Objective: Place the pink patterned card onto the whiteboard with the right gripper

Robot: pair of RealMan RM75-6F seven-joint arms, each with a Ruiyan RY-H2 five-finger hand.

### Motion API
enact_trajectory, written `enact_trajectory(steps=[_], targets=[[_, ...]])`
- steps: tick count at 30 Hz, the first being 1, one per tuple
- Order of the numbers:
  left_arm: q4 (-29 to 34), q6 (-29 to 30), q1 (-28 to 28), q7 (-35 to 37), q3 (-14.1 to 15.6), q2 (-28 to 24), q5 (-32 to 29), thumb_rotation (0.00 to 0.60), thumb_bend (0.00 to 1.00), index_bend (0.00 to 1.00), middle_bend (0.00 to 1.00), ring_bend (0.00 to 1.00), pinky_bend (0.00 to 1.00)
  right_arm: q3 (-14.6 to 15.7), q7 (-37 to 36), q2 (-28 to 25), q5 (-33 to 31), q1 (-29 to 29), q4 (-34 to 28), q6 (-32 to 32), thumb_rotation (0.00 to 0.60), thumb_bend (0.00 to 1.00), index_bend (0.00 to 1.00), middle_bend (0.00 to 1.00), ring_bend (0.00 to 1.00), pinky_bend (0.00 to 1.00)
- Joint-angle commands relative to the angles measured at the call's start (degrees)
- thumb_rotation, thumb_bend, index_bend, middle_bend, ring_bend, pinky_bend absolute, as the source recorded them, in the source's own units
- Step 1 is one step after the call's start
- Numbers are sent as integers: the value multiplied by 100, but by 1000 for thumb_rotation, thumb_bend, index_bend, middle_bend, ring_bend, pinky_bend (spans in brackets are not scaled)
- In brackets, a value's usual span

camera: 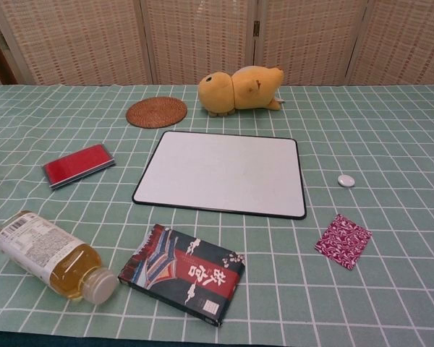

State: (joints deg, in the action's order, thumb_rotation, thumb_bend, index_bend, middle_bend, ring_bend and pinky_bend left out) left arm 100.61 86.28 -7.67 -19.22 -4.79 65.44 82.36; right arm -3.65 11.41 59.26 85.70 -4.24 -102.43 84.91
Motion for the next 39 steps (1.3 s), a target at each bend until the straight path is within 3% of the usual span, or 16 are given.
enact_trajectory(steps=[1,17,21,23,27,31,35,39], targets=[[-4,2,3,-4,4,9,3,600,281,6,13,7,0,0,-6,-4,12,-29,-1,-38,600,283,378,421,351,481],[38,28,16,-7,7,14,40,600,281,6,13,7,0,48,59,-87,341,-293,-70,-353,600,283,378,425,352,481],[51,36,20,4,3,4,43,600,281,6,13,7,0,40,179,-124,466,-533,-142,-667,600,283,378,455,421,486],[59,40,24,4,5,0,45,600,281,6,13,7,0,34,258,-144,535,-710,-195,-913,600,282,378,484,495,542],[61,58,34,-12,11,7,58,600,281,6,13,7,0,32,370,-115,633,-1096,-250,-1474,600,266,378,634,698,830],[63,76,52,-18,17,9,55,600,281,6,13,7,0,64,476,113,695,-1484,-159,-2050,600,263,378,802,835,969],[55,82,65,-10,17,4,43,600,281,6,13,7,0,95,552,345,581,-1767,-35,-2531,600,260,378,880,905,1000],[51,66,74,41,22,-12,26,600,281,6,13,7,0,131,609,602,483,-2021,146,-2924,600,256,378,894,921,1000]])
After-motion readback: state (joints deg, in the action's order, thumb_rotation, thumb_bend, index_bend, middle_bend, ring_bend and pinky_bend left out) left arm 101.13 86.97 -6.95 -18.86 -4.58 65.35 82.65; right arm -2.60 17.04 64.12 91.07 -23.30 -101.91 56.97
